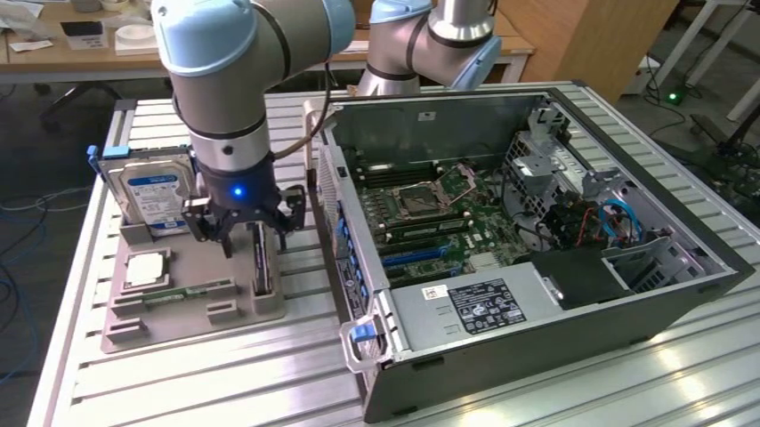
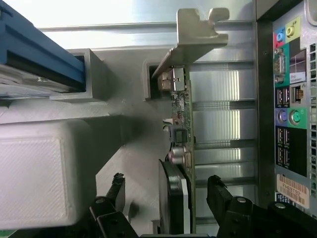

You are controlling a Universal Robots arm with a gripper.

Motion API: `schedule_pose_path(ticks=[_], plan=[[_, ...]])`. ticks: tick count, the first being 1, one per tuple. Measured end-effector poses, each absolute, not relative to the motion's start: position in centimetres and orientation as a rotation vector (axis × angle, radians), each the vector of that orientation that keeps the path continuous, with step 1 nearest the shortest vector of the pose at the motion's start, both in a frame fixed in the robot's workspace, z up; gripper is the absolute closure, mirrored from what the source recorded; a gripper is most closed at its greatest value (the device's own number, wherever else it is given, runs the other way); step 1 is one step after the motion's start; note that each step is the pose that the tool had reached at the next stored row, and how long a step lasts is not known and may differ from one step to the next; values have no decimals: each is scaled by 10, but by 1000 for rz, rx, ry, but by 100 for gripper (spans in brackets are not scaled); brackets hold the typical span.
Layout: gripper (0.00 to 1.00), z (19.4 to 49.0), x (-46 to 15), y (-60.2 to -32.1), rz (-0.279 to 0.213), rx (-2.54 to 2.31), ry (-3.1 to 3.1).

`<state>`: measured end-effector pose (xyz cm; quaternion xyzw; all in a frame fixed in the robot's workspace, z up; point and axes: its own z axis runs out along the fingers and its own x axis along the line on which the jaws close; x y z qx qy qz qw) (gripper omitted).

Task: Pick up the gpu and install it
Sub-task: 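Pick up the gpu and move the gpu toward the slot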

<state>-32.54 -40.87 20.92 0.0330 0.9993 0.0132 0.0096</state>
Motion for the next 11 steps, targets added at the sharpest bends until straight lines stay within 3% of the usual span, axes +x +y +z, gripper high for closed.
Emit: schedule_pose_path(ticks=[11], plan=[[24,201,-325,-412,39,116,3120]])
